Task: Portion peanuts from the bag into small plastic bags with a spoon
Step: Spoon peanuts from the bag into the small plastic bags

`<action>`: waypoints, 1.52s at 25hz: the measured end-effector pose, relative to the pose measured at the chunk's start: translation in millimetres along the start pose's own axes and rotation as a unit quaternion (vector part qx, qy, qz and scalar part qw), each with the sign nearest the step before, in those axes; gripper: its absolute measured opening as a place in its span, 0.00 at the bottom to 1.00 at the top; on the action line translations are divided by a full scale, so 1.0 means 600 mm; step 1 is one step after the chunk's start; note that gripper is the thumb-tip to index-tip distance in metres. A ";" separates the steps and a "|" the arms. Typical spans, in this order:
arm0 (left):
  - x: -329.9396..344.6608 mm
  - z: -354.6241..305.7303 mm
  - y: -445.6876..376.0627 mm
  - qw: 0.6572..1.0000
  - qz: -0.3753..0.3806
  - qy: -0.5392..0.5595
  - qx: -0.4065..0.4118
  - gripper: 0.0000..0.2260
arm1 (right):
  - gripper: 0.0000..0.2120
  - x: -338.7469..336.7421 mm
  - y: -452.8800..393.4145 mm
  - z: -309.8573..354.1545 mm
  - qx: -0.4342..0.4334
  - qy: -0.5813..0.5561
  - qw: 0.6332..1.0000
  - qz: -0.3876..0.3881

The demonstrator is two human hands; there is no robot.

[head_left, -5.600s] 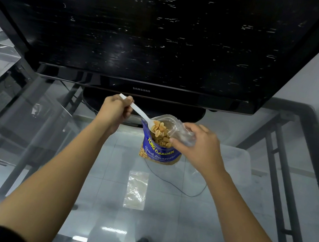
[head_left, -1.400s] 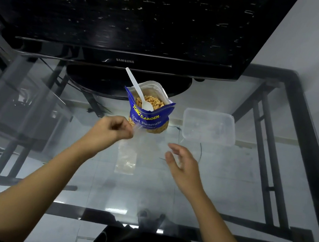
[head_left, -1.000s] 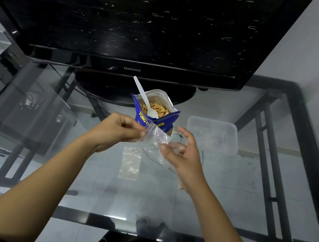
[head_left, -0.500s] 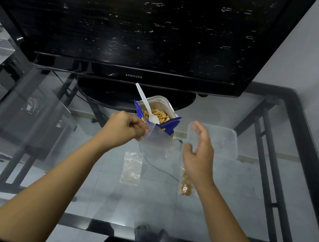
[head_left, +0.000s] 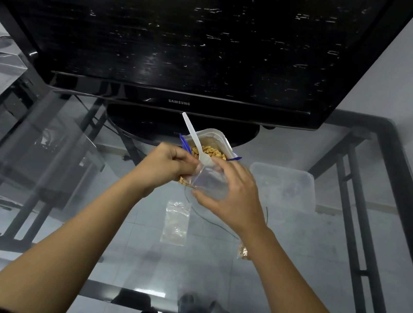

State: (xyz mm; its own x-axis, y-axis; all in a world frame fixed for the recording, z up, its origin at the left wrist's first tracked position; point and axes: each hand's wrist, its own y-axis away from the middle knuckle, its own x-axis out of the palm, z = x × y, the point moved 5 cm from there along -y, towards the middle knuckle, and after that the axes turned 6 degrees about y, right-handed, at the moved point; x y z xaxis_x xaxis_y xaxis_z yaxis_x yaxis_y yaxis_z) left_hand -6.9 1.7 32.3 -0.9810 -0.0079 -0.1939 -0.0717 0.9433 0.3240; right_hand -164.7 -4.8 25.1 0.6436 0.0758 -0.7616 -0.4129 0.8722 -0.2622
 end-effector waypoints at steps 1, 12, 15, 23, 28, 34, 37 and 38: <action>0.000 0.001 -0.003 1.000 0.002 0.004 0.000 0.04 | 0.34 0.004 -0.002 -0.003 0.002 0.002 1.000 0.014; -0.027 -0.002 -0.039 0.996 -0.078 0.022 0.047 0.05 | 0.24 0.004 -0.028 -0.023 0.042 -0.096 0.992 -0.070; -0.061 -0.003 -0.082 0.979 -0.199 0.003 0.037 0.14 | 0.23 0.001 -0.031 -0.049 0.116 -0.157 0.977 -0.086; -0.032 -0.070 -0.091 0.916 -0.166 -0.262 0.254 0.07 | 0.21 0.020 -0.033 -0.089 0.217 -0.239 0.945 -0.053; -0.034 -0.002 -0.095 0.976 -0.145 -0.109 0.119 0.04 | 0.17 0.017 -0.035 -0.094 0.220 -0.250 0.942 -0.048; -0.002 -0.047 -0.082 0.914 -0.127 -0.246 0.297 0.07 | 0.21 0.023 -0.030 -0.103 0.227 -0.269 0.935 -0.036; 0.020 -0.042 -0.084 0.905 -0.072 -0.287 0.305 0.11 | 0.19 0.023 -0.029 -0.101 0.225 -0.272 0.935 -0.038; 0.013 -0.038 -0.091 0.918 -0.081 -0.273 0.275 0.10 | 0.18 0.023 -0.029 -0.100 0.225 -0.274 0.934 -0.037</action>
State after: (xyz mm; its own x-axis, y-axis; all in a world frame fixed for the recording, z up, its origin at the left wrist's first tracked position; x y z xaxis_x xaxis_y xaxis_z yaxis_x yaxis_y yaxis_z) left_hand -14.7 -57.3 34.5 -0.7180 -0.1370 -0.6824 0.0401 0.9707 -0.2370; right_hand -187.2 -47.9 -16.4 0.9441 0.1356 -0.3004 -0.1210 0.9904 0.0666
